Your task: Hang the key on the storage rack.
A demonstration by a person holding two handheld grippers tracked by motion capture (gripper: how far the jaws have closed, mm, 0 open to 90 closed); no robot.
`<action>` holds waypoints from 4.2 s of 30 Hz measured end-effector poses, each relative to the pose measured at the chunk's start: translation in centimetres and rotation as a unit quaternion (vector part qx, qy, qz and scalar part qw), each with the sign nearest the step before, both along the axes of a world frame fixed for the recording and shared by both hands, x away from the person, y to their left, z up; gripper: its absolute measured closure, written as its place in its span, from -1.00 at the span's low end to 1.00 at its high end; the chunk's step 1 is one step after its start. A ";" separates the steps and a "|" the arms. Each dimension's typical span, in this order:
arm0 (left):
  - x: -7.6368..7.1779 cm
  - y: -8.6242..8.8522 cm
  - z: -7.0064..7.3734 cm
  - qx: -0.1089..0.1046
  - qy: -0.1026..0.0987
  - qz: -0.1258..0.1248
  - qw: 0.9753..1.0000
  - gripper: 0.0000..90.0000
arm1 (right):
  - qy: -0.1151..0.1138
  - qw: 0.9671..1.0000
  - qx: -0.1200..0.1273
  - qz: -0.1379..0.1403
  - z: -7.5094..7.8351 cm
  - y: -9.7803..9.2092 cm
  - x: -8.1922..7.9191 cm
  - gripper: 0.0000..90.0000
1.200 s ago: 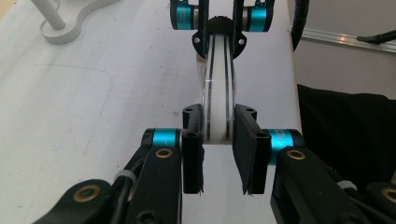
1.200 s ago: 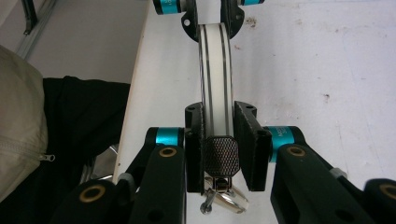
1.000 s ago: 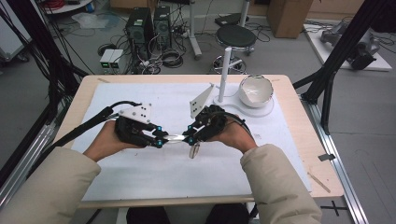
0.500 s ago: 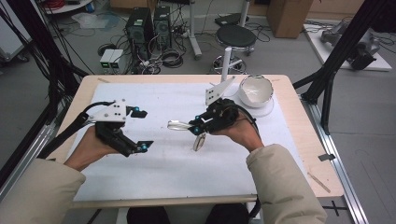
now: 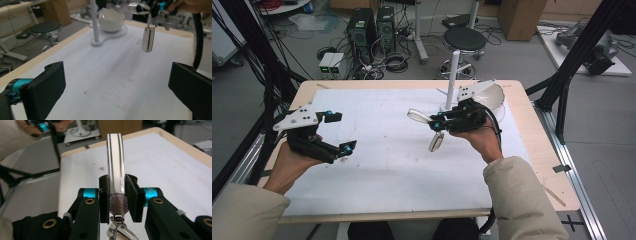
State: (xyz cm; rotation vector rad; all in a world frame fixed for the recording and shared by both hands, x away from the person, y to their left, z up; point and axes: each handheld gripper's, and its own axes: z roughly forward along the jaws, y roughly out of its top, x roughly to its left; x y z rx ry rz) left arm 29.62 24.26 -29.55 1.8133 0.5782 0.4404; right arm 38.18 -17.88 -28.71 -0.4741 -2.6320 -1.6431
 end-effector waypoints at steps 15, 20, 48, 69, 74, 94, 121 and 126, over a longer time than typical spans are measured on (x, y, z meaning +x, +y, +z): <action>-0.2 2.8 -4.5 -0.034 -0.023 0.070 0.997 -0.96 | 0.021 0.993 0.049 -0.103 -0.4 -5.2 2.1 0.66; -0.3 3.6 -5.8 -0.034 -0.036 0.088 0.995 -0.96 | 0.022 0.991 0.048 -0.121 -0.3 -6.1 3.5 0.66; -1.8 5.8 -14.0 -0.098 -0.044 0.132 0.985 -0.96 | 0.072 0.978 0.047 -0.188 -3.4 -8.2 9.0 0.66; -2.0 5.8 -15.4 -0.107 -0.048 0.128 0.985 -0.96 | 0.102 0.970 0.044 -0.216 -5.9 -8.9 11.6 0.66; -1.9 5.9 -15.4 -0.106 -0.045 0.136 0.984 -0.96 | 0.107 0.968 0.047 -0.222 -6.4 -9.0 12.0 0.66; -1.9 5.9 -15.5 -0.113 -0.042 0.164 0.979 -0.96 | 0.079 0.967 0.030 -0.241 -6.2 -8.2 11.6 -0.25; -2.9 5.9 -15.7 -0.121 -0.089 0.166 0.975 -0.96 | -0.114 0.961 0.127 -0.216 -5.9 -10.8 -2.1 -0.99; -2.9 5.9 -15.7 -0.122 -0.087 0.169 0.974 -0.96 | -0.126 0.959 0.127 -0.218 -8.1 -11.4 -3.3 -0.99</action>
